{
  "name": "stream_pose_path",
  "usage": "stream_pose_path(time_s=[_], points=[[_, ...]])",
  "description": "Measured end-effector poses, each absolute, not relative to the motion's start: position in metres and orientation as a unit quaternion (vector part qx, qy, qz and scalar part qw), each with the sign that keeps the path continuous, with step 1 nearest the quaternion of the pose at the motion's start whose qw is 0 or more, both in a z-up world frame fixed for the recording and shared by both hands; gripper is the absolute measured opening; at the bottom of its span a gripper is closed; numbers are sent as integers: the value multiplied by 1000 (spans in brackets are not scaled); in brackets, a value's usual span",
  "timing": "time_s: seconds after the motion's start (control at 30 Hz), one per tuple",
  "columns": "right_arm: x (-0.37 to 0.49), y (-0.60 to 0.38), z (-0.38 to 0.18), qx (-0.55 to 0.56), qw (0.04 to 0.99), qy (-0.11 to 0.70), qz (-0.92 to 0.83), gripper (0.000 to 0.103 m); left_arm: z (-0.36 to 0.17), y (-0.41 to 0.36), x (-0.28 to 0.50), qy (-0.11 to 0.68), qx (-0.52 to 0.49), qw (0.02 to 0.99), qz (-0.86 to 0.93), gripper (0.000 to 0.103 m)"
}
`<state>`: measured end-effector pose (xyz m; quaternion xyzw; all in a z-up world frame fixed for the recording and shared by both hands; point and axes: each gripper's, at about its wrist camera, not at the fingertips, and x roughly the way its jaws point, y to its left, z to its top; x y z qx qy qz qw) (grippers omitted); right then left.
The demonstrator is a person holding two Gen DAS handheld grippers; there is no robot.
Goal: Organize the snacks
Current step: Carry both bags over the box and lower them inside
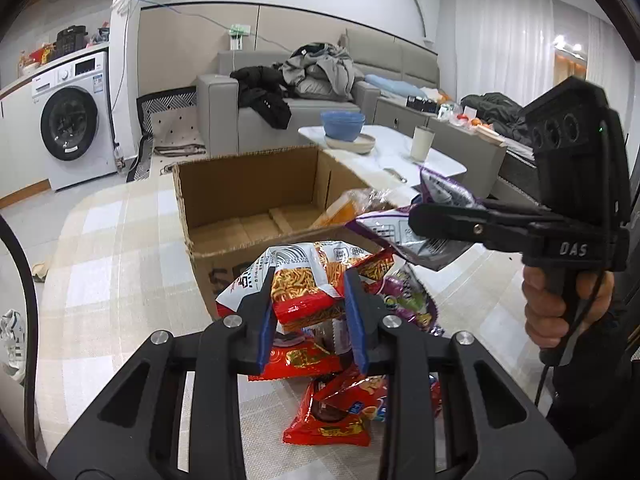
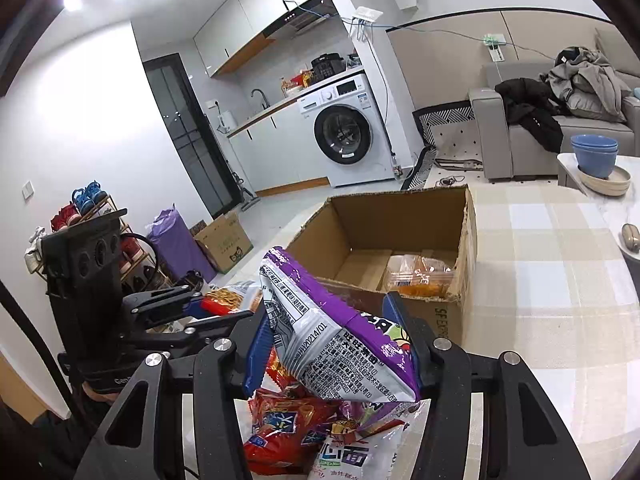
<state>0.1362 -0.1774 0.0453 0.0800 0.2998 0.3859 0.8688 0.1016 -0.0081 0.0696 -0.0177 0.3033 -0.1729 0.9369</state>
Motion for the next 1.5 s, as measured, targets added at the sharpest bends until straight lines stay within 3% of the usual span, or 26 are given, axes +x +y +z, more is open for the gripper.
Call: stream_pose_path(time_s=[0.87,1.5], points=[[144,-177,79,96,883,245,388,54,140,17,40,232,-28,961,-151,27],[198,-155,75,101,888,268,359,54,141,15,97,249,-28,963,-103,27]])
